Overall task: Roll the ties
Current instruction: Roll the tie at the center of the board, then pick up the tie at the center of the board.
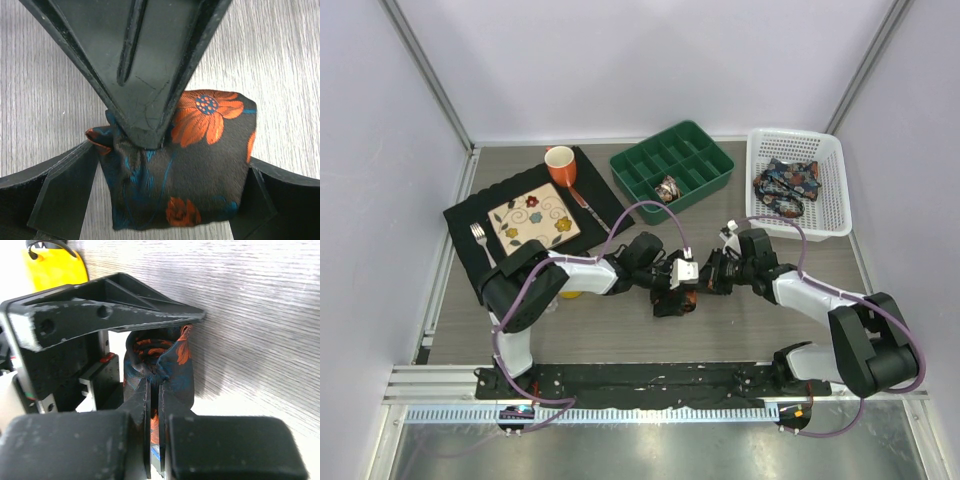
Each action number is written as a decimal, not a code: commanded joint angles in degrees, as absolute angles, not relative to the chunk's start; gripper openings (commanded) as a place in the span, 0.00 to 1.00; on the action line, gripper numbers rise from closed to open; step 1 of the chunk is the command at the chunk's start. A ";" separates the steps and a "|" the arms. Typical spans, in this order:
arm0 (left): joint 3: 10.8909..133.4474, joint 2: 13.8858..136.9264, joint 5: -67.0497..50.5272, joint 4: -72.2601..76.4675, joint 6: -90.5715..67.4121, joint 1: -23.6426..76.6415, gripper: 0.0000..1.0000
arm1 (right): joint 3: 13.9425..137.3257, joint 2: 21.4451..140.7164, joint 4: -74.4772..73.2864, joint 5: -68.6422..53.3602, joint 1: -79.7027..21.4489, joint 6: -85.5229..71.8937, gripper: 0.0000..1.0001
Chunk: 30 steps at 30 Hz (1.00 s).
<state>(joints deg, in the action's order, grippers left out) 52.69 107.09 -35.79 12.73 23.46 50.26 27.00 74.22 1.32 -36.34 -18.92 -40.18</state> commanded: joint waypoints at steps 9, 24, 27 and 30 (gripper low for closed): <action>52.29 109.69 -34.63 10.46 20.13 50.71 0.79 | 29.97 72.60 -1.21 -39.02 -19.16 -38.41 0.01; 49.57 105.65 -35.43 13.72 15.03 48.61 1.00 | 33.92 72.95 -7.97 -32.80 -19.25 -34.72 0.01; 50.54 102.67 -35.24 10.47 14.59 46.68 1.00 | 39.80 73.47 -15.34 -29.98 -19.25 -29.82 0.01; 50.63 99.42 -35.86 6.08 14.50 44.40 1.00 | 46.22 74.70 -20.72 -26.11 -19.25 -26.12 0.01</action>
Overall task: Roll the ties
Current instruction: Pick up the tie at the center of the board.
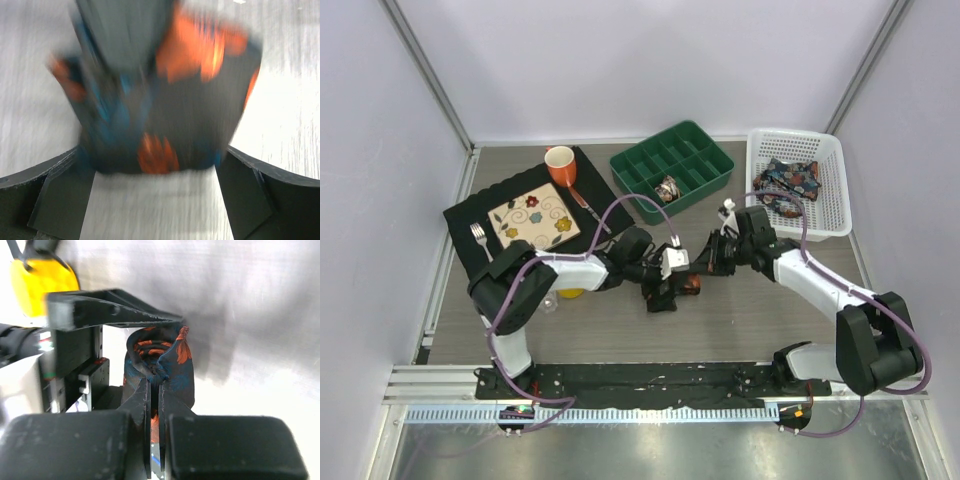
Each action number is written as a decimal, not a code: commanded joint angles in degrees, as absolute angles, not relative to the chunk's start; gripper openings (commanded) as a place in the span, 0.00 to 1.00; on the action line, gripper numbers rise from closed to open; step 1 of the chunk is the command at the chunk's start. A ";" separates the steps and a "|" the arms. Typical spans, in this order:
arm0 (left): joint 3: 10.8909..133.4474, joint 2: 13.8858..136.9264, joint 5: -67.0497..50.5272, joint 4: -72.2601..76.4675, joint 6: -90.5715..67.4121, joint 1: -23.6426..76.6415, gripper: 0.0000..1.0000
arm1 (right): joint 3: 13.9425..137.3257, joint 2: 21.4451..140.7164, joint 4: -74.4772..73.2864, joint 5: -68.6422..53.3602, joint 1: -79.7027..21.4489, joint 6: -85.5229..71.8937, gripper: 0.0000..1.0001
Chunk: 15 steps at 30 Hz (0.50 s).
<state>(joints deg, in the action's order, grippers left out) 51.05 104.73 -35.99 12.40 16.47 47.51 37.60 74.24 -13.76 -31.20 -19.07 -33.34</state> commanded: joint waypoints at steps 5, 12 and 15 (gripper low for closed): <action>50.01 94.23 -35.33 -1.56 16.43 41.40 1.00 | 51.32 75.15 -23.90 -21.98 -19.25 -24.26 0.01; 53.34 88.42 -34.98 -10.45 15.30 34.29 1.00 | 55.80 74.36 -27.07 -17.23 -19.07 -23.73 0.01; 58.96 88.59 -33.41 -10.20 14.33 30.94 1.00 | 58.08 74.88 -28.47 -15.56 -18.98 -23.20 0.01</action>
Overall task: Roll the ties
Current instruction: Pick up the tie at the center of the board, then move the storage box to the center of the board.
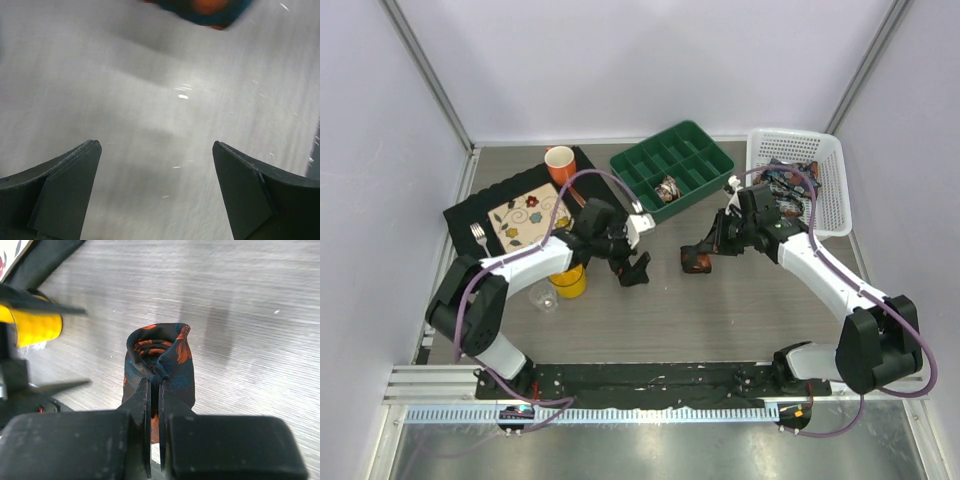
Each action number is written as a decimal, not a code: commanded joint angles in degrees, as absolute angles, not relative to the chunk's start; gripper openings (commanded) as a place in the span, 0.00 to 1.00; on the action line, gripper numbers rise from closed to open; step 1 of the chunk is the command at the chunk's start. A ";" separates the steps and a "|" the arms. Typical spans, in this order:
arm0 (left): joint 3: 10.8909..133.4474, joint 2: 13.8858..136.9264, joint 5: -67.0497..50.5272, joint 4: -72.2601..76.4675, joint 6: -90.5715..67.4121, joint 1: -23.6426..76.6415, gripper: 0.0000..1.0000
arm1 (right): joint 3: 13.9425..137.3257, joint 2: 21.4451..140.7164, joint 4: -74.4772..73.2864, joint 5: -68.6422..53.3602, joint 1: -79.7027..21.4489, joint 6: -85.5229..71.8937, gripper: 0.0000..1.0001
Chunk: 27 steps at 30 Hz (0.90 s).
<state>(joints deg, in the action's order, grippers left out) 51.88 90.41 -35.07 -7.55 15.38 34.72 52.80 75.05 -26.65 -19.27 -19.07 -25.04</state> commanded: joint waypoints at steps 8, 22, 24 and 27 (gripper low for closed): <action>88.57 106.68 -26.81 -18.72 15.38 25.14 0.73 | 63.62 76.81 -31.28 -12.48 -18.90 -22.33 0.01; 107.57 124.80 -18.02 -22.06 28.03 24.61 0.59 | 70.57 78.22 -34.36 -10.02 -18.90 -22.06 0.01; 110.46 127.16 -17.67 -23.99 30.14 24.61 0.58 | 71.19 78.49 -34.80 -10.02 -18.81 -21.80 0.01; 113.01 129.46 -17.67 -25.66 32.25 24.61 0.55 | 72.16 78.66 -35.33 -9.32 -18.81 -21.62 0.01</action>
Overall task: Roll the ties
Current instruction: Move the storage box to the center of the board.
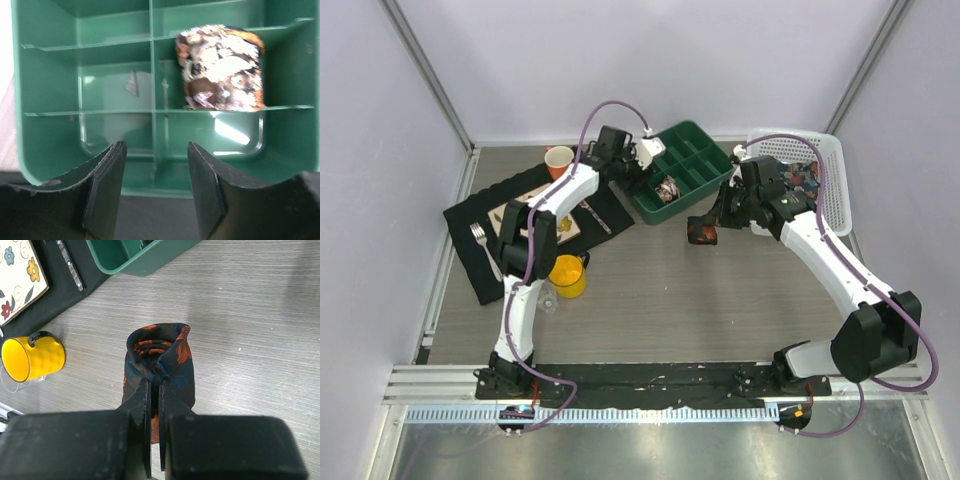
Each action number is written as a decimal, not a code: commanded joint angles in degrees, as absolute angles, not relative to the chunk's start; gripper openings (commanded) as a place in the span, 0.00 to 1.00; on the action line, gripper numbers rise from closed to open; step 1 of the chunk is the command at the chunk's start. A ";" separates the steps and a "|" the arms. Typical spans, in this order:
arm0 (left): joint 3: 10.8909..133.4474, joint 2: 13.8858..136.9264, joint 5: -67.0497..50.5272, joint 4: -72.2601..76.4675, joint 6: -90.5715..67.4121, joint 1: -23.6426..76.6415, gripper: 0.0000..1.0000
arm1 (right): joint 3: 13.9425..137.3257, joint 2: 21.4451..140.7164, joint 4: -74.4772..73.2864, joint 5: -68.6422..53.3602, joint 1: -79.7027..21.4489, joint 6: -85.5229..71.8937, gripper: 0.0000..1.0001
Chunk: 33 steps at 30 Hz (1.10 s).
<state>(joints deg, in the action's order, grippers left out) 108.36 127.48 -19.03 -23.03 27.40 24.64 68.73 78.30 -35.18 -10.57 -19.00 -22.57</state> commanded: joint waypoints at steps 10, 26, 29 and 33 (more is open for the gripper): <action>125.24 139.48 -20.03 -39.46 36.04 24.61 0.47 | 75.06 78.84 -37.09 -8.17 -18.46 -21.09 0.01; 102.16 123.41 -29.09 -37.62 33.66 29.18 0.00 | 81.30 80.16 -41.31 -6.15 -18.02 -17.58 0.01; 95.40 119.02 -29.09 -37.27 31.91 29.71 0.00 | 82.09 80.24 -43.06 -7.03 -18.10 -16.52 0.01; 87.47 114.00 -28.83 -34.20 29.62 30.67 0.00 | 82.35 80.77 -46.22 -8.52 -18.98 -16.96 0.01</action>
<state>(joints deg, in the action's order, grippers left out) 93.67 119.85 -27.68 -33.89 32.12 30.55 79.50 80.42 -43.20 -6.98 -18.20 -18.09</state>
